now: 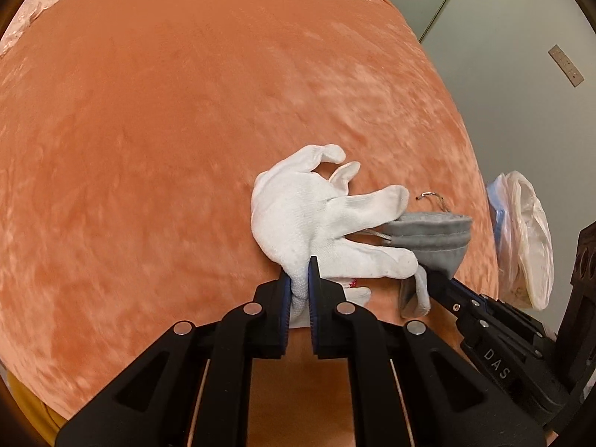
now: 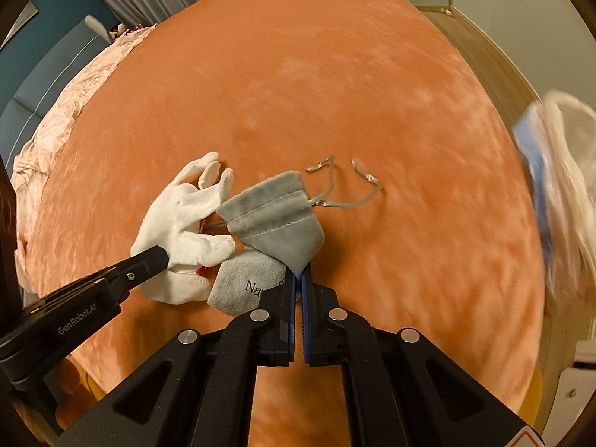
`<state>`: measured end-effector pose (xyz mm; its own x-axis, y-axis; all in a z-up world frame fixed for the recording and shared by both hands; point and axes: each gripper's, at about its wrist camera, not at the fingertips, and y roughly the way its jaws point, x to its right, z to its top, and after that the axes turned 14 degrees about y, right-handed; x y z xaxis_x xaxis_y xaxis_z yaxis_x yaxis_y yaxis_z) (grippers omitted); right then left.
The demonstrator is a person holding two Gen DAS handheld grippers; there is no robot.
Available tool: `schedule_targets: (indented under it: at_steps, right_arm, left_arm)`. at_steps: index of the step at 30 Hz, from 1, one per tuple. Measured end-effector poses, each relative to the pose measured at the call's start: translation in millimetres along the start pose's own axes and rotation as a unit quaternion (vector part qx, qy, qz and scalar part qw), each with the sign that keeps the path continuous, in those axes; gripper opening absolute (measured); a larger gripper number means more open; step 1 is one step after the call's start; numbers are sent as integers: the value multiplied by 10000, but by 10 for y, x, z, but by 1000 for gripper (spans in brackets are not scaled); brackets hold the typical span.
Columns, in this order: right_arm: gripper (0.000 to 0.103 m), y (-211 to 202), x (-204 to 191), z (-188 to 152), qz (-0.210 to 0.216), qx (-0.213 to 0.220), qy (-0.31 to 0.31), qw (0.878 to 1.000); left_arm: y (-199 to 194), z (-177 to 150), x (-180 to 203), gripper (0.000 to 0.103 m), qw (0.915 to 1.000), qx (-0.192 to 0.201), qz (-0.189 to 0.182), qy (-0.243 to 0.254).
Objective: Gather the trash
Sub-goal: 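Grasp the white glove with the left tool while the right tool grasps the grey pouch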
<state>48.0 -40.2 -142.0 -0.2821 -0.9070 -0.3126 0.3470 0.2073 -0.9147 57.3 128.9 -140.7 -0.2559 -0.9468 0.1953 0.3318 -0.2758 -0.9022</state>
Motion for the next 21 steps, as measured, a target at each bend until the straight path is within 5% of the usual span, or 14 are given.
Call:
schedule_targets:
  at_steps: [3, 6, 8, 10, 13, 18, 21]
  right_arm:
    - [4, 15, 74, -52, 11, -34, 45, 10000]
    - [13, -6, 93, -58, 21, 26, 136, 9999]
    - [34, -35, 134, -50, 44, 96, 197, 9997]
    - [52, -59, 119, -6, 51, 217, 299, 9993]
    - [56, -48, 82, 62, 115, 261, 411, 9987]
    - [56, 80, 15, 86, 44, 144, 453, 9989]
    - [37, 95, 3, 68, -29, 139, 411, 9991]
  left_arm:
    - [11, -35, 23, 19, 9999, 21, 117, -112]
    - [12, 40, 3, 59, 9992, 87, 250, -283]
    - [36, 106, -5, 61, 9989, 148, 260, -351]
    - [134, 165, -24, 61, 9988, 20, 369, -322]
    - [206, 179, -28, 57, 9983, -30, 452, -371]
    - [241, 173, 101, 27, 9990, -92, 402, -152]
    - [208, 141, 155, 12, 9994, -106, 318, -45]
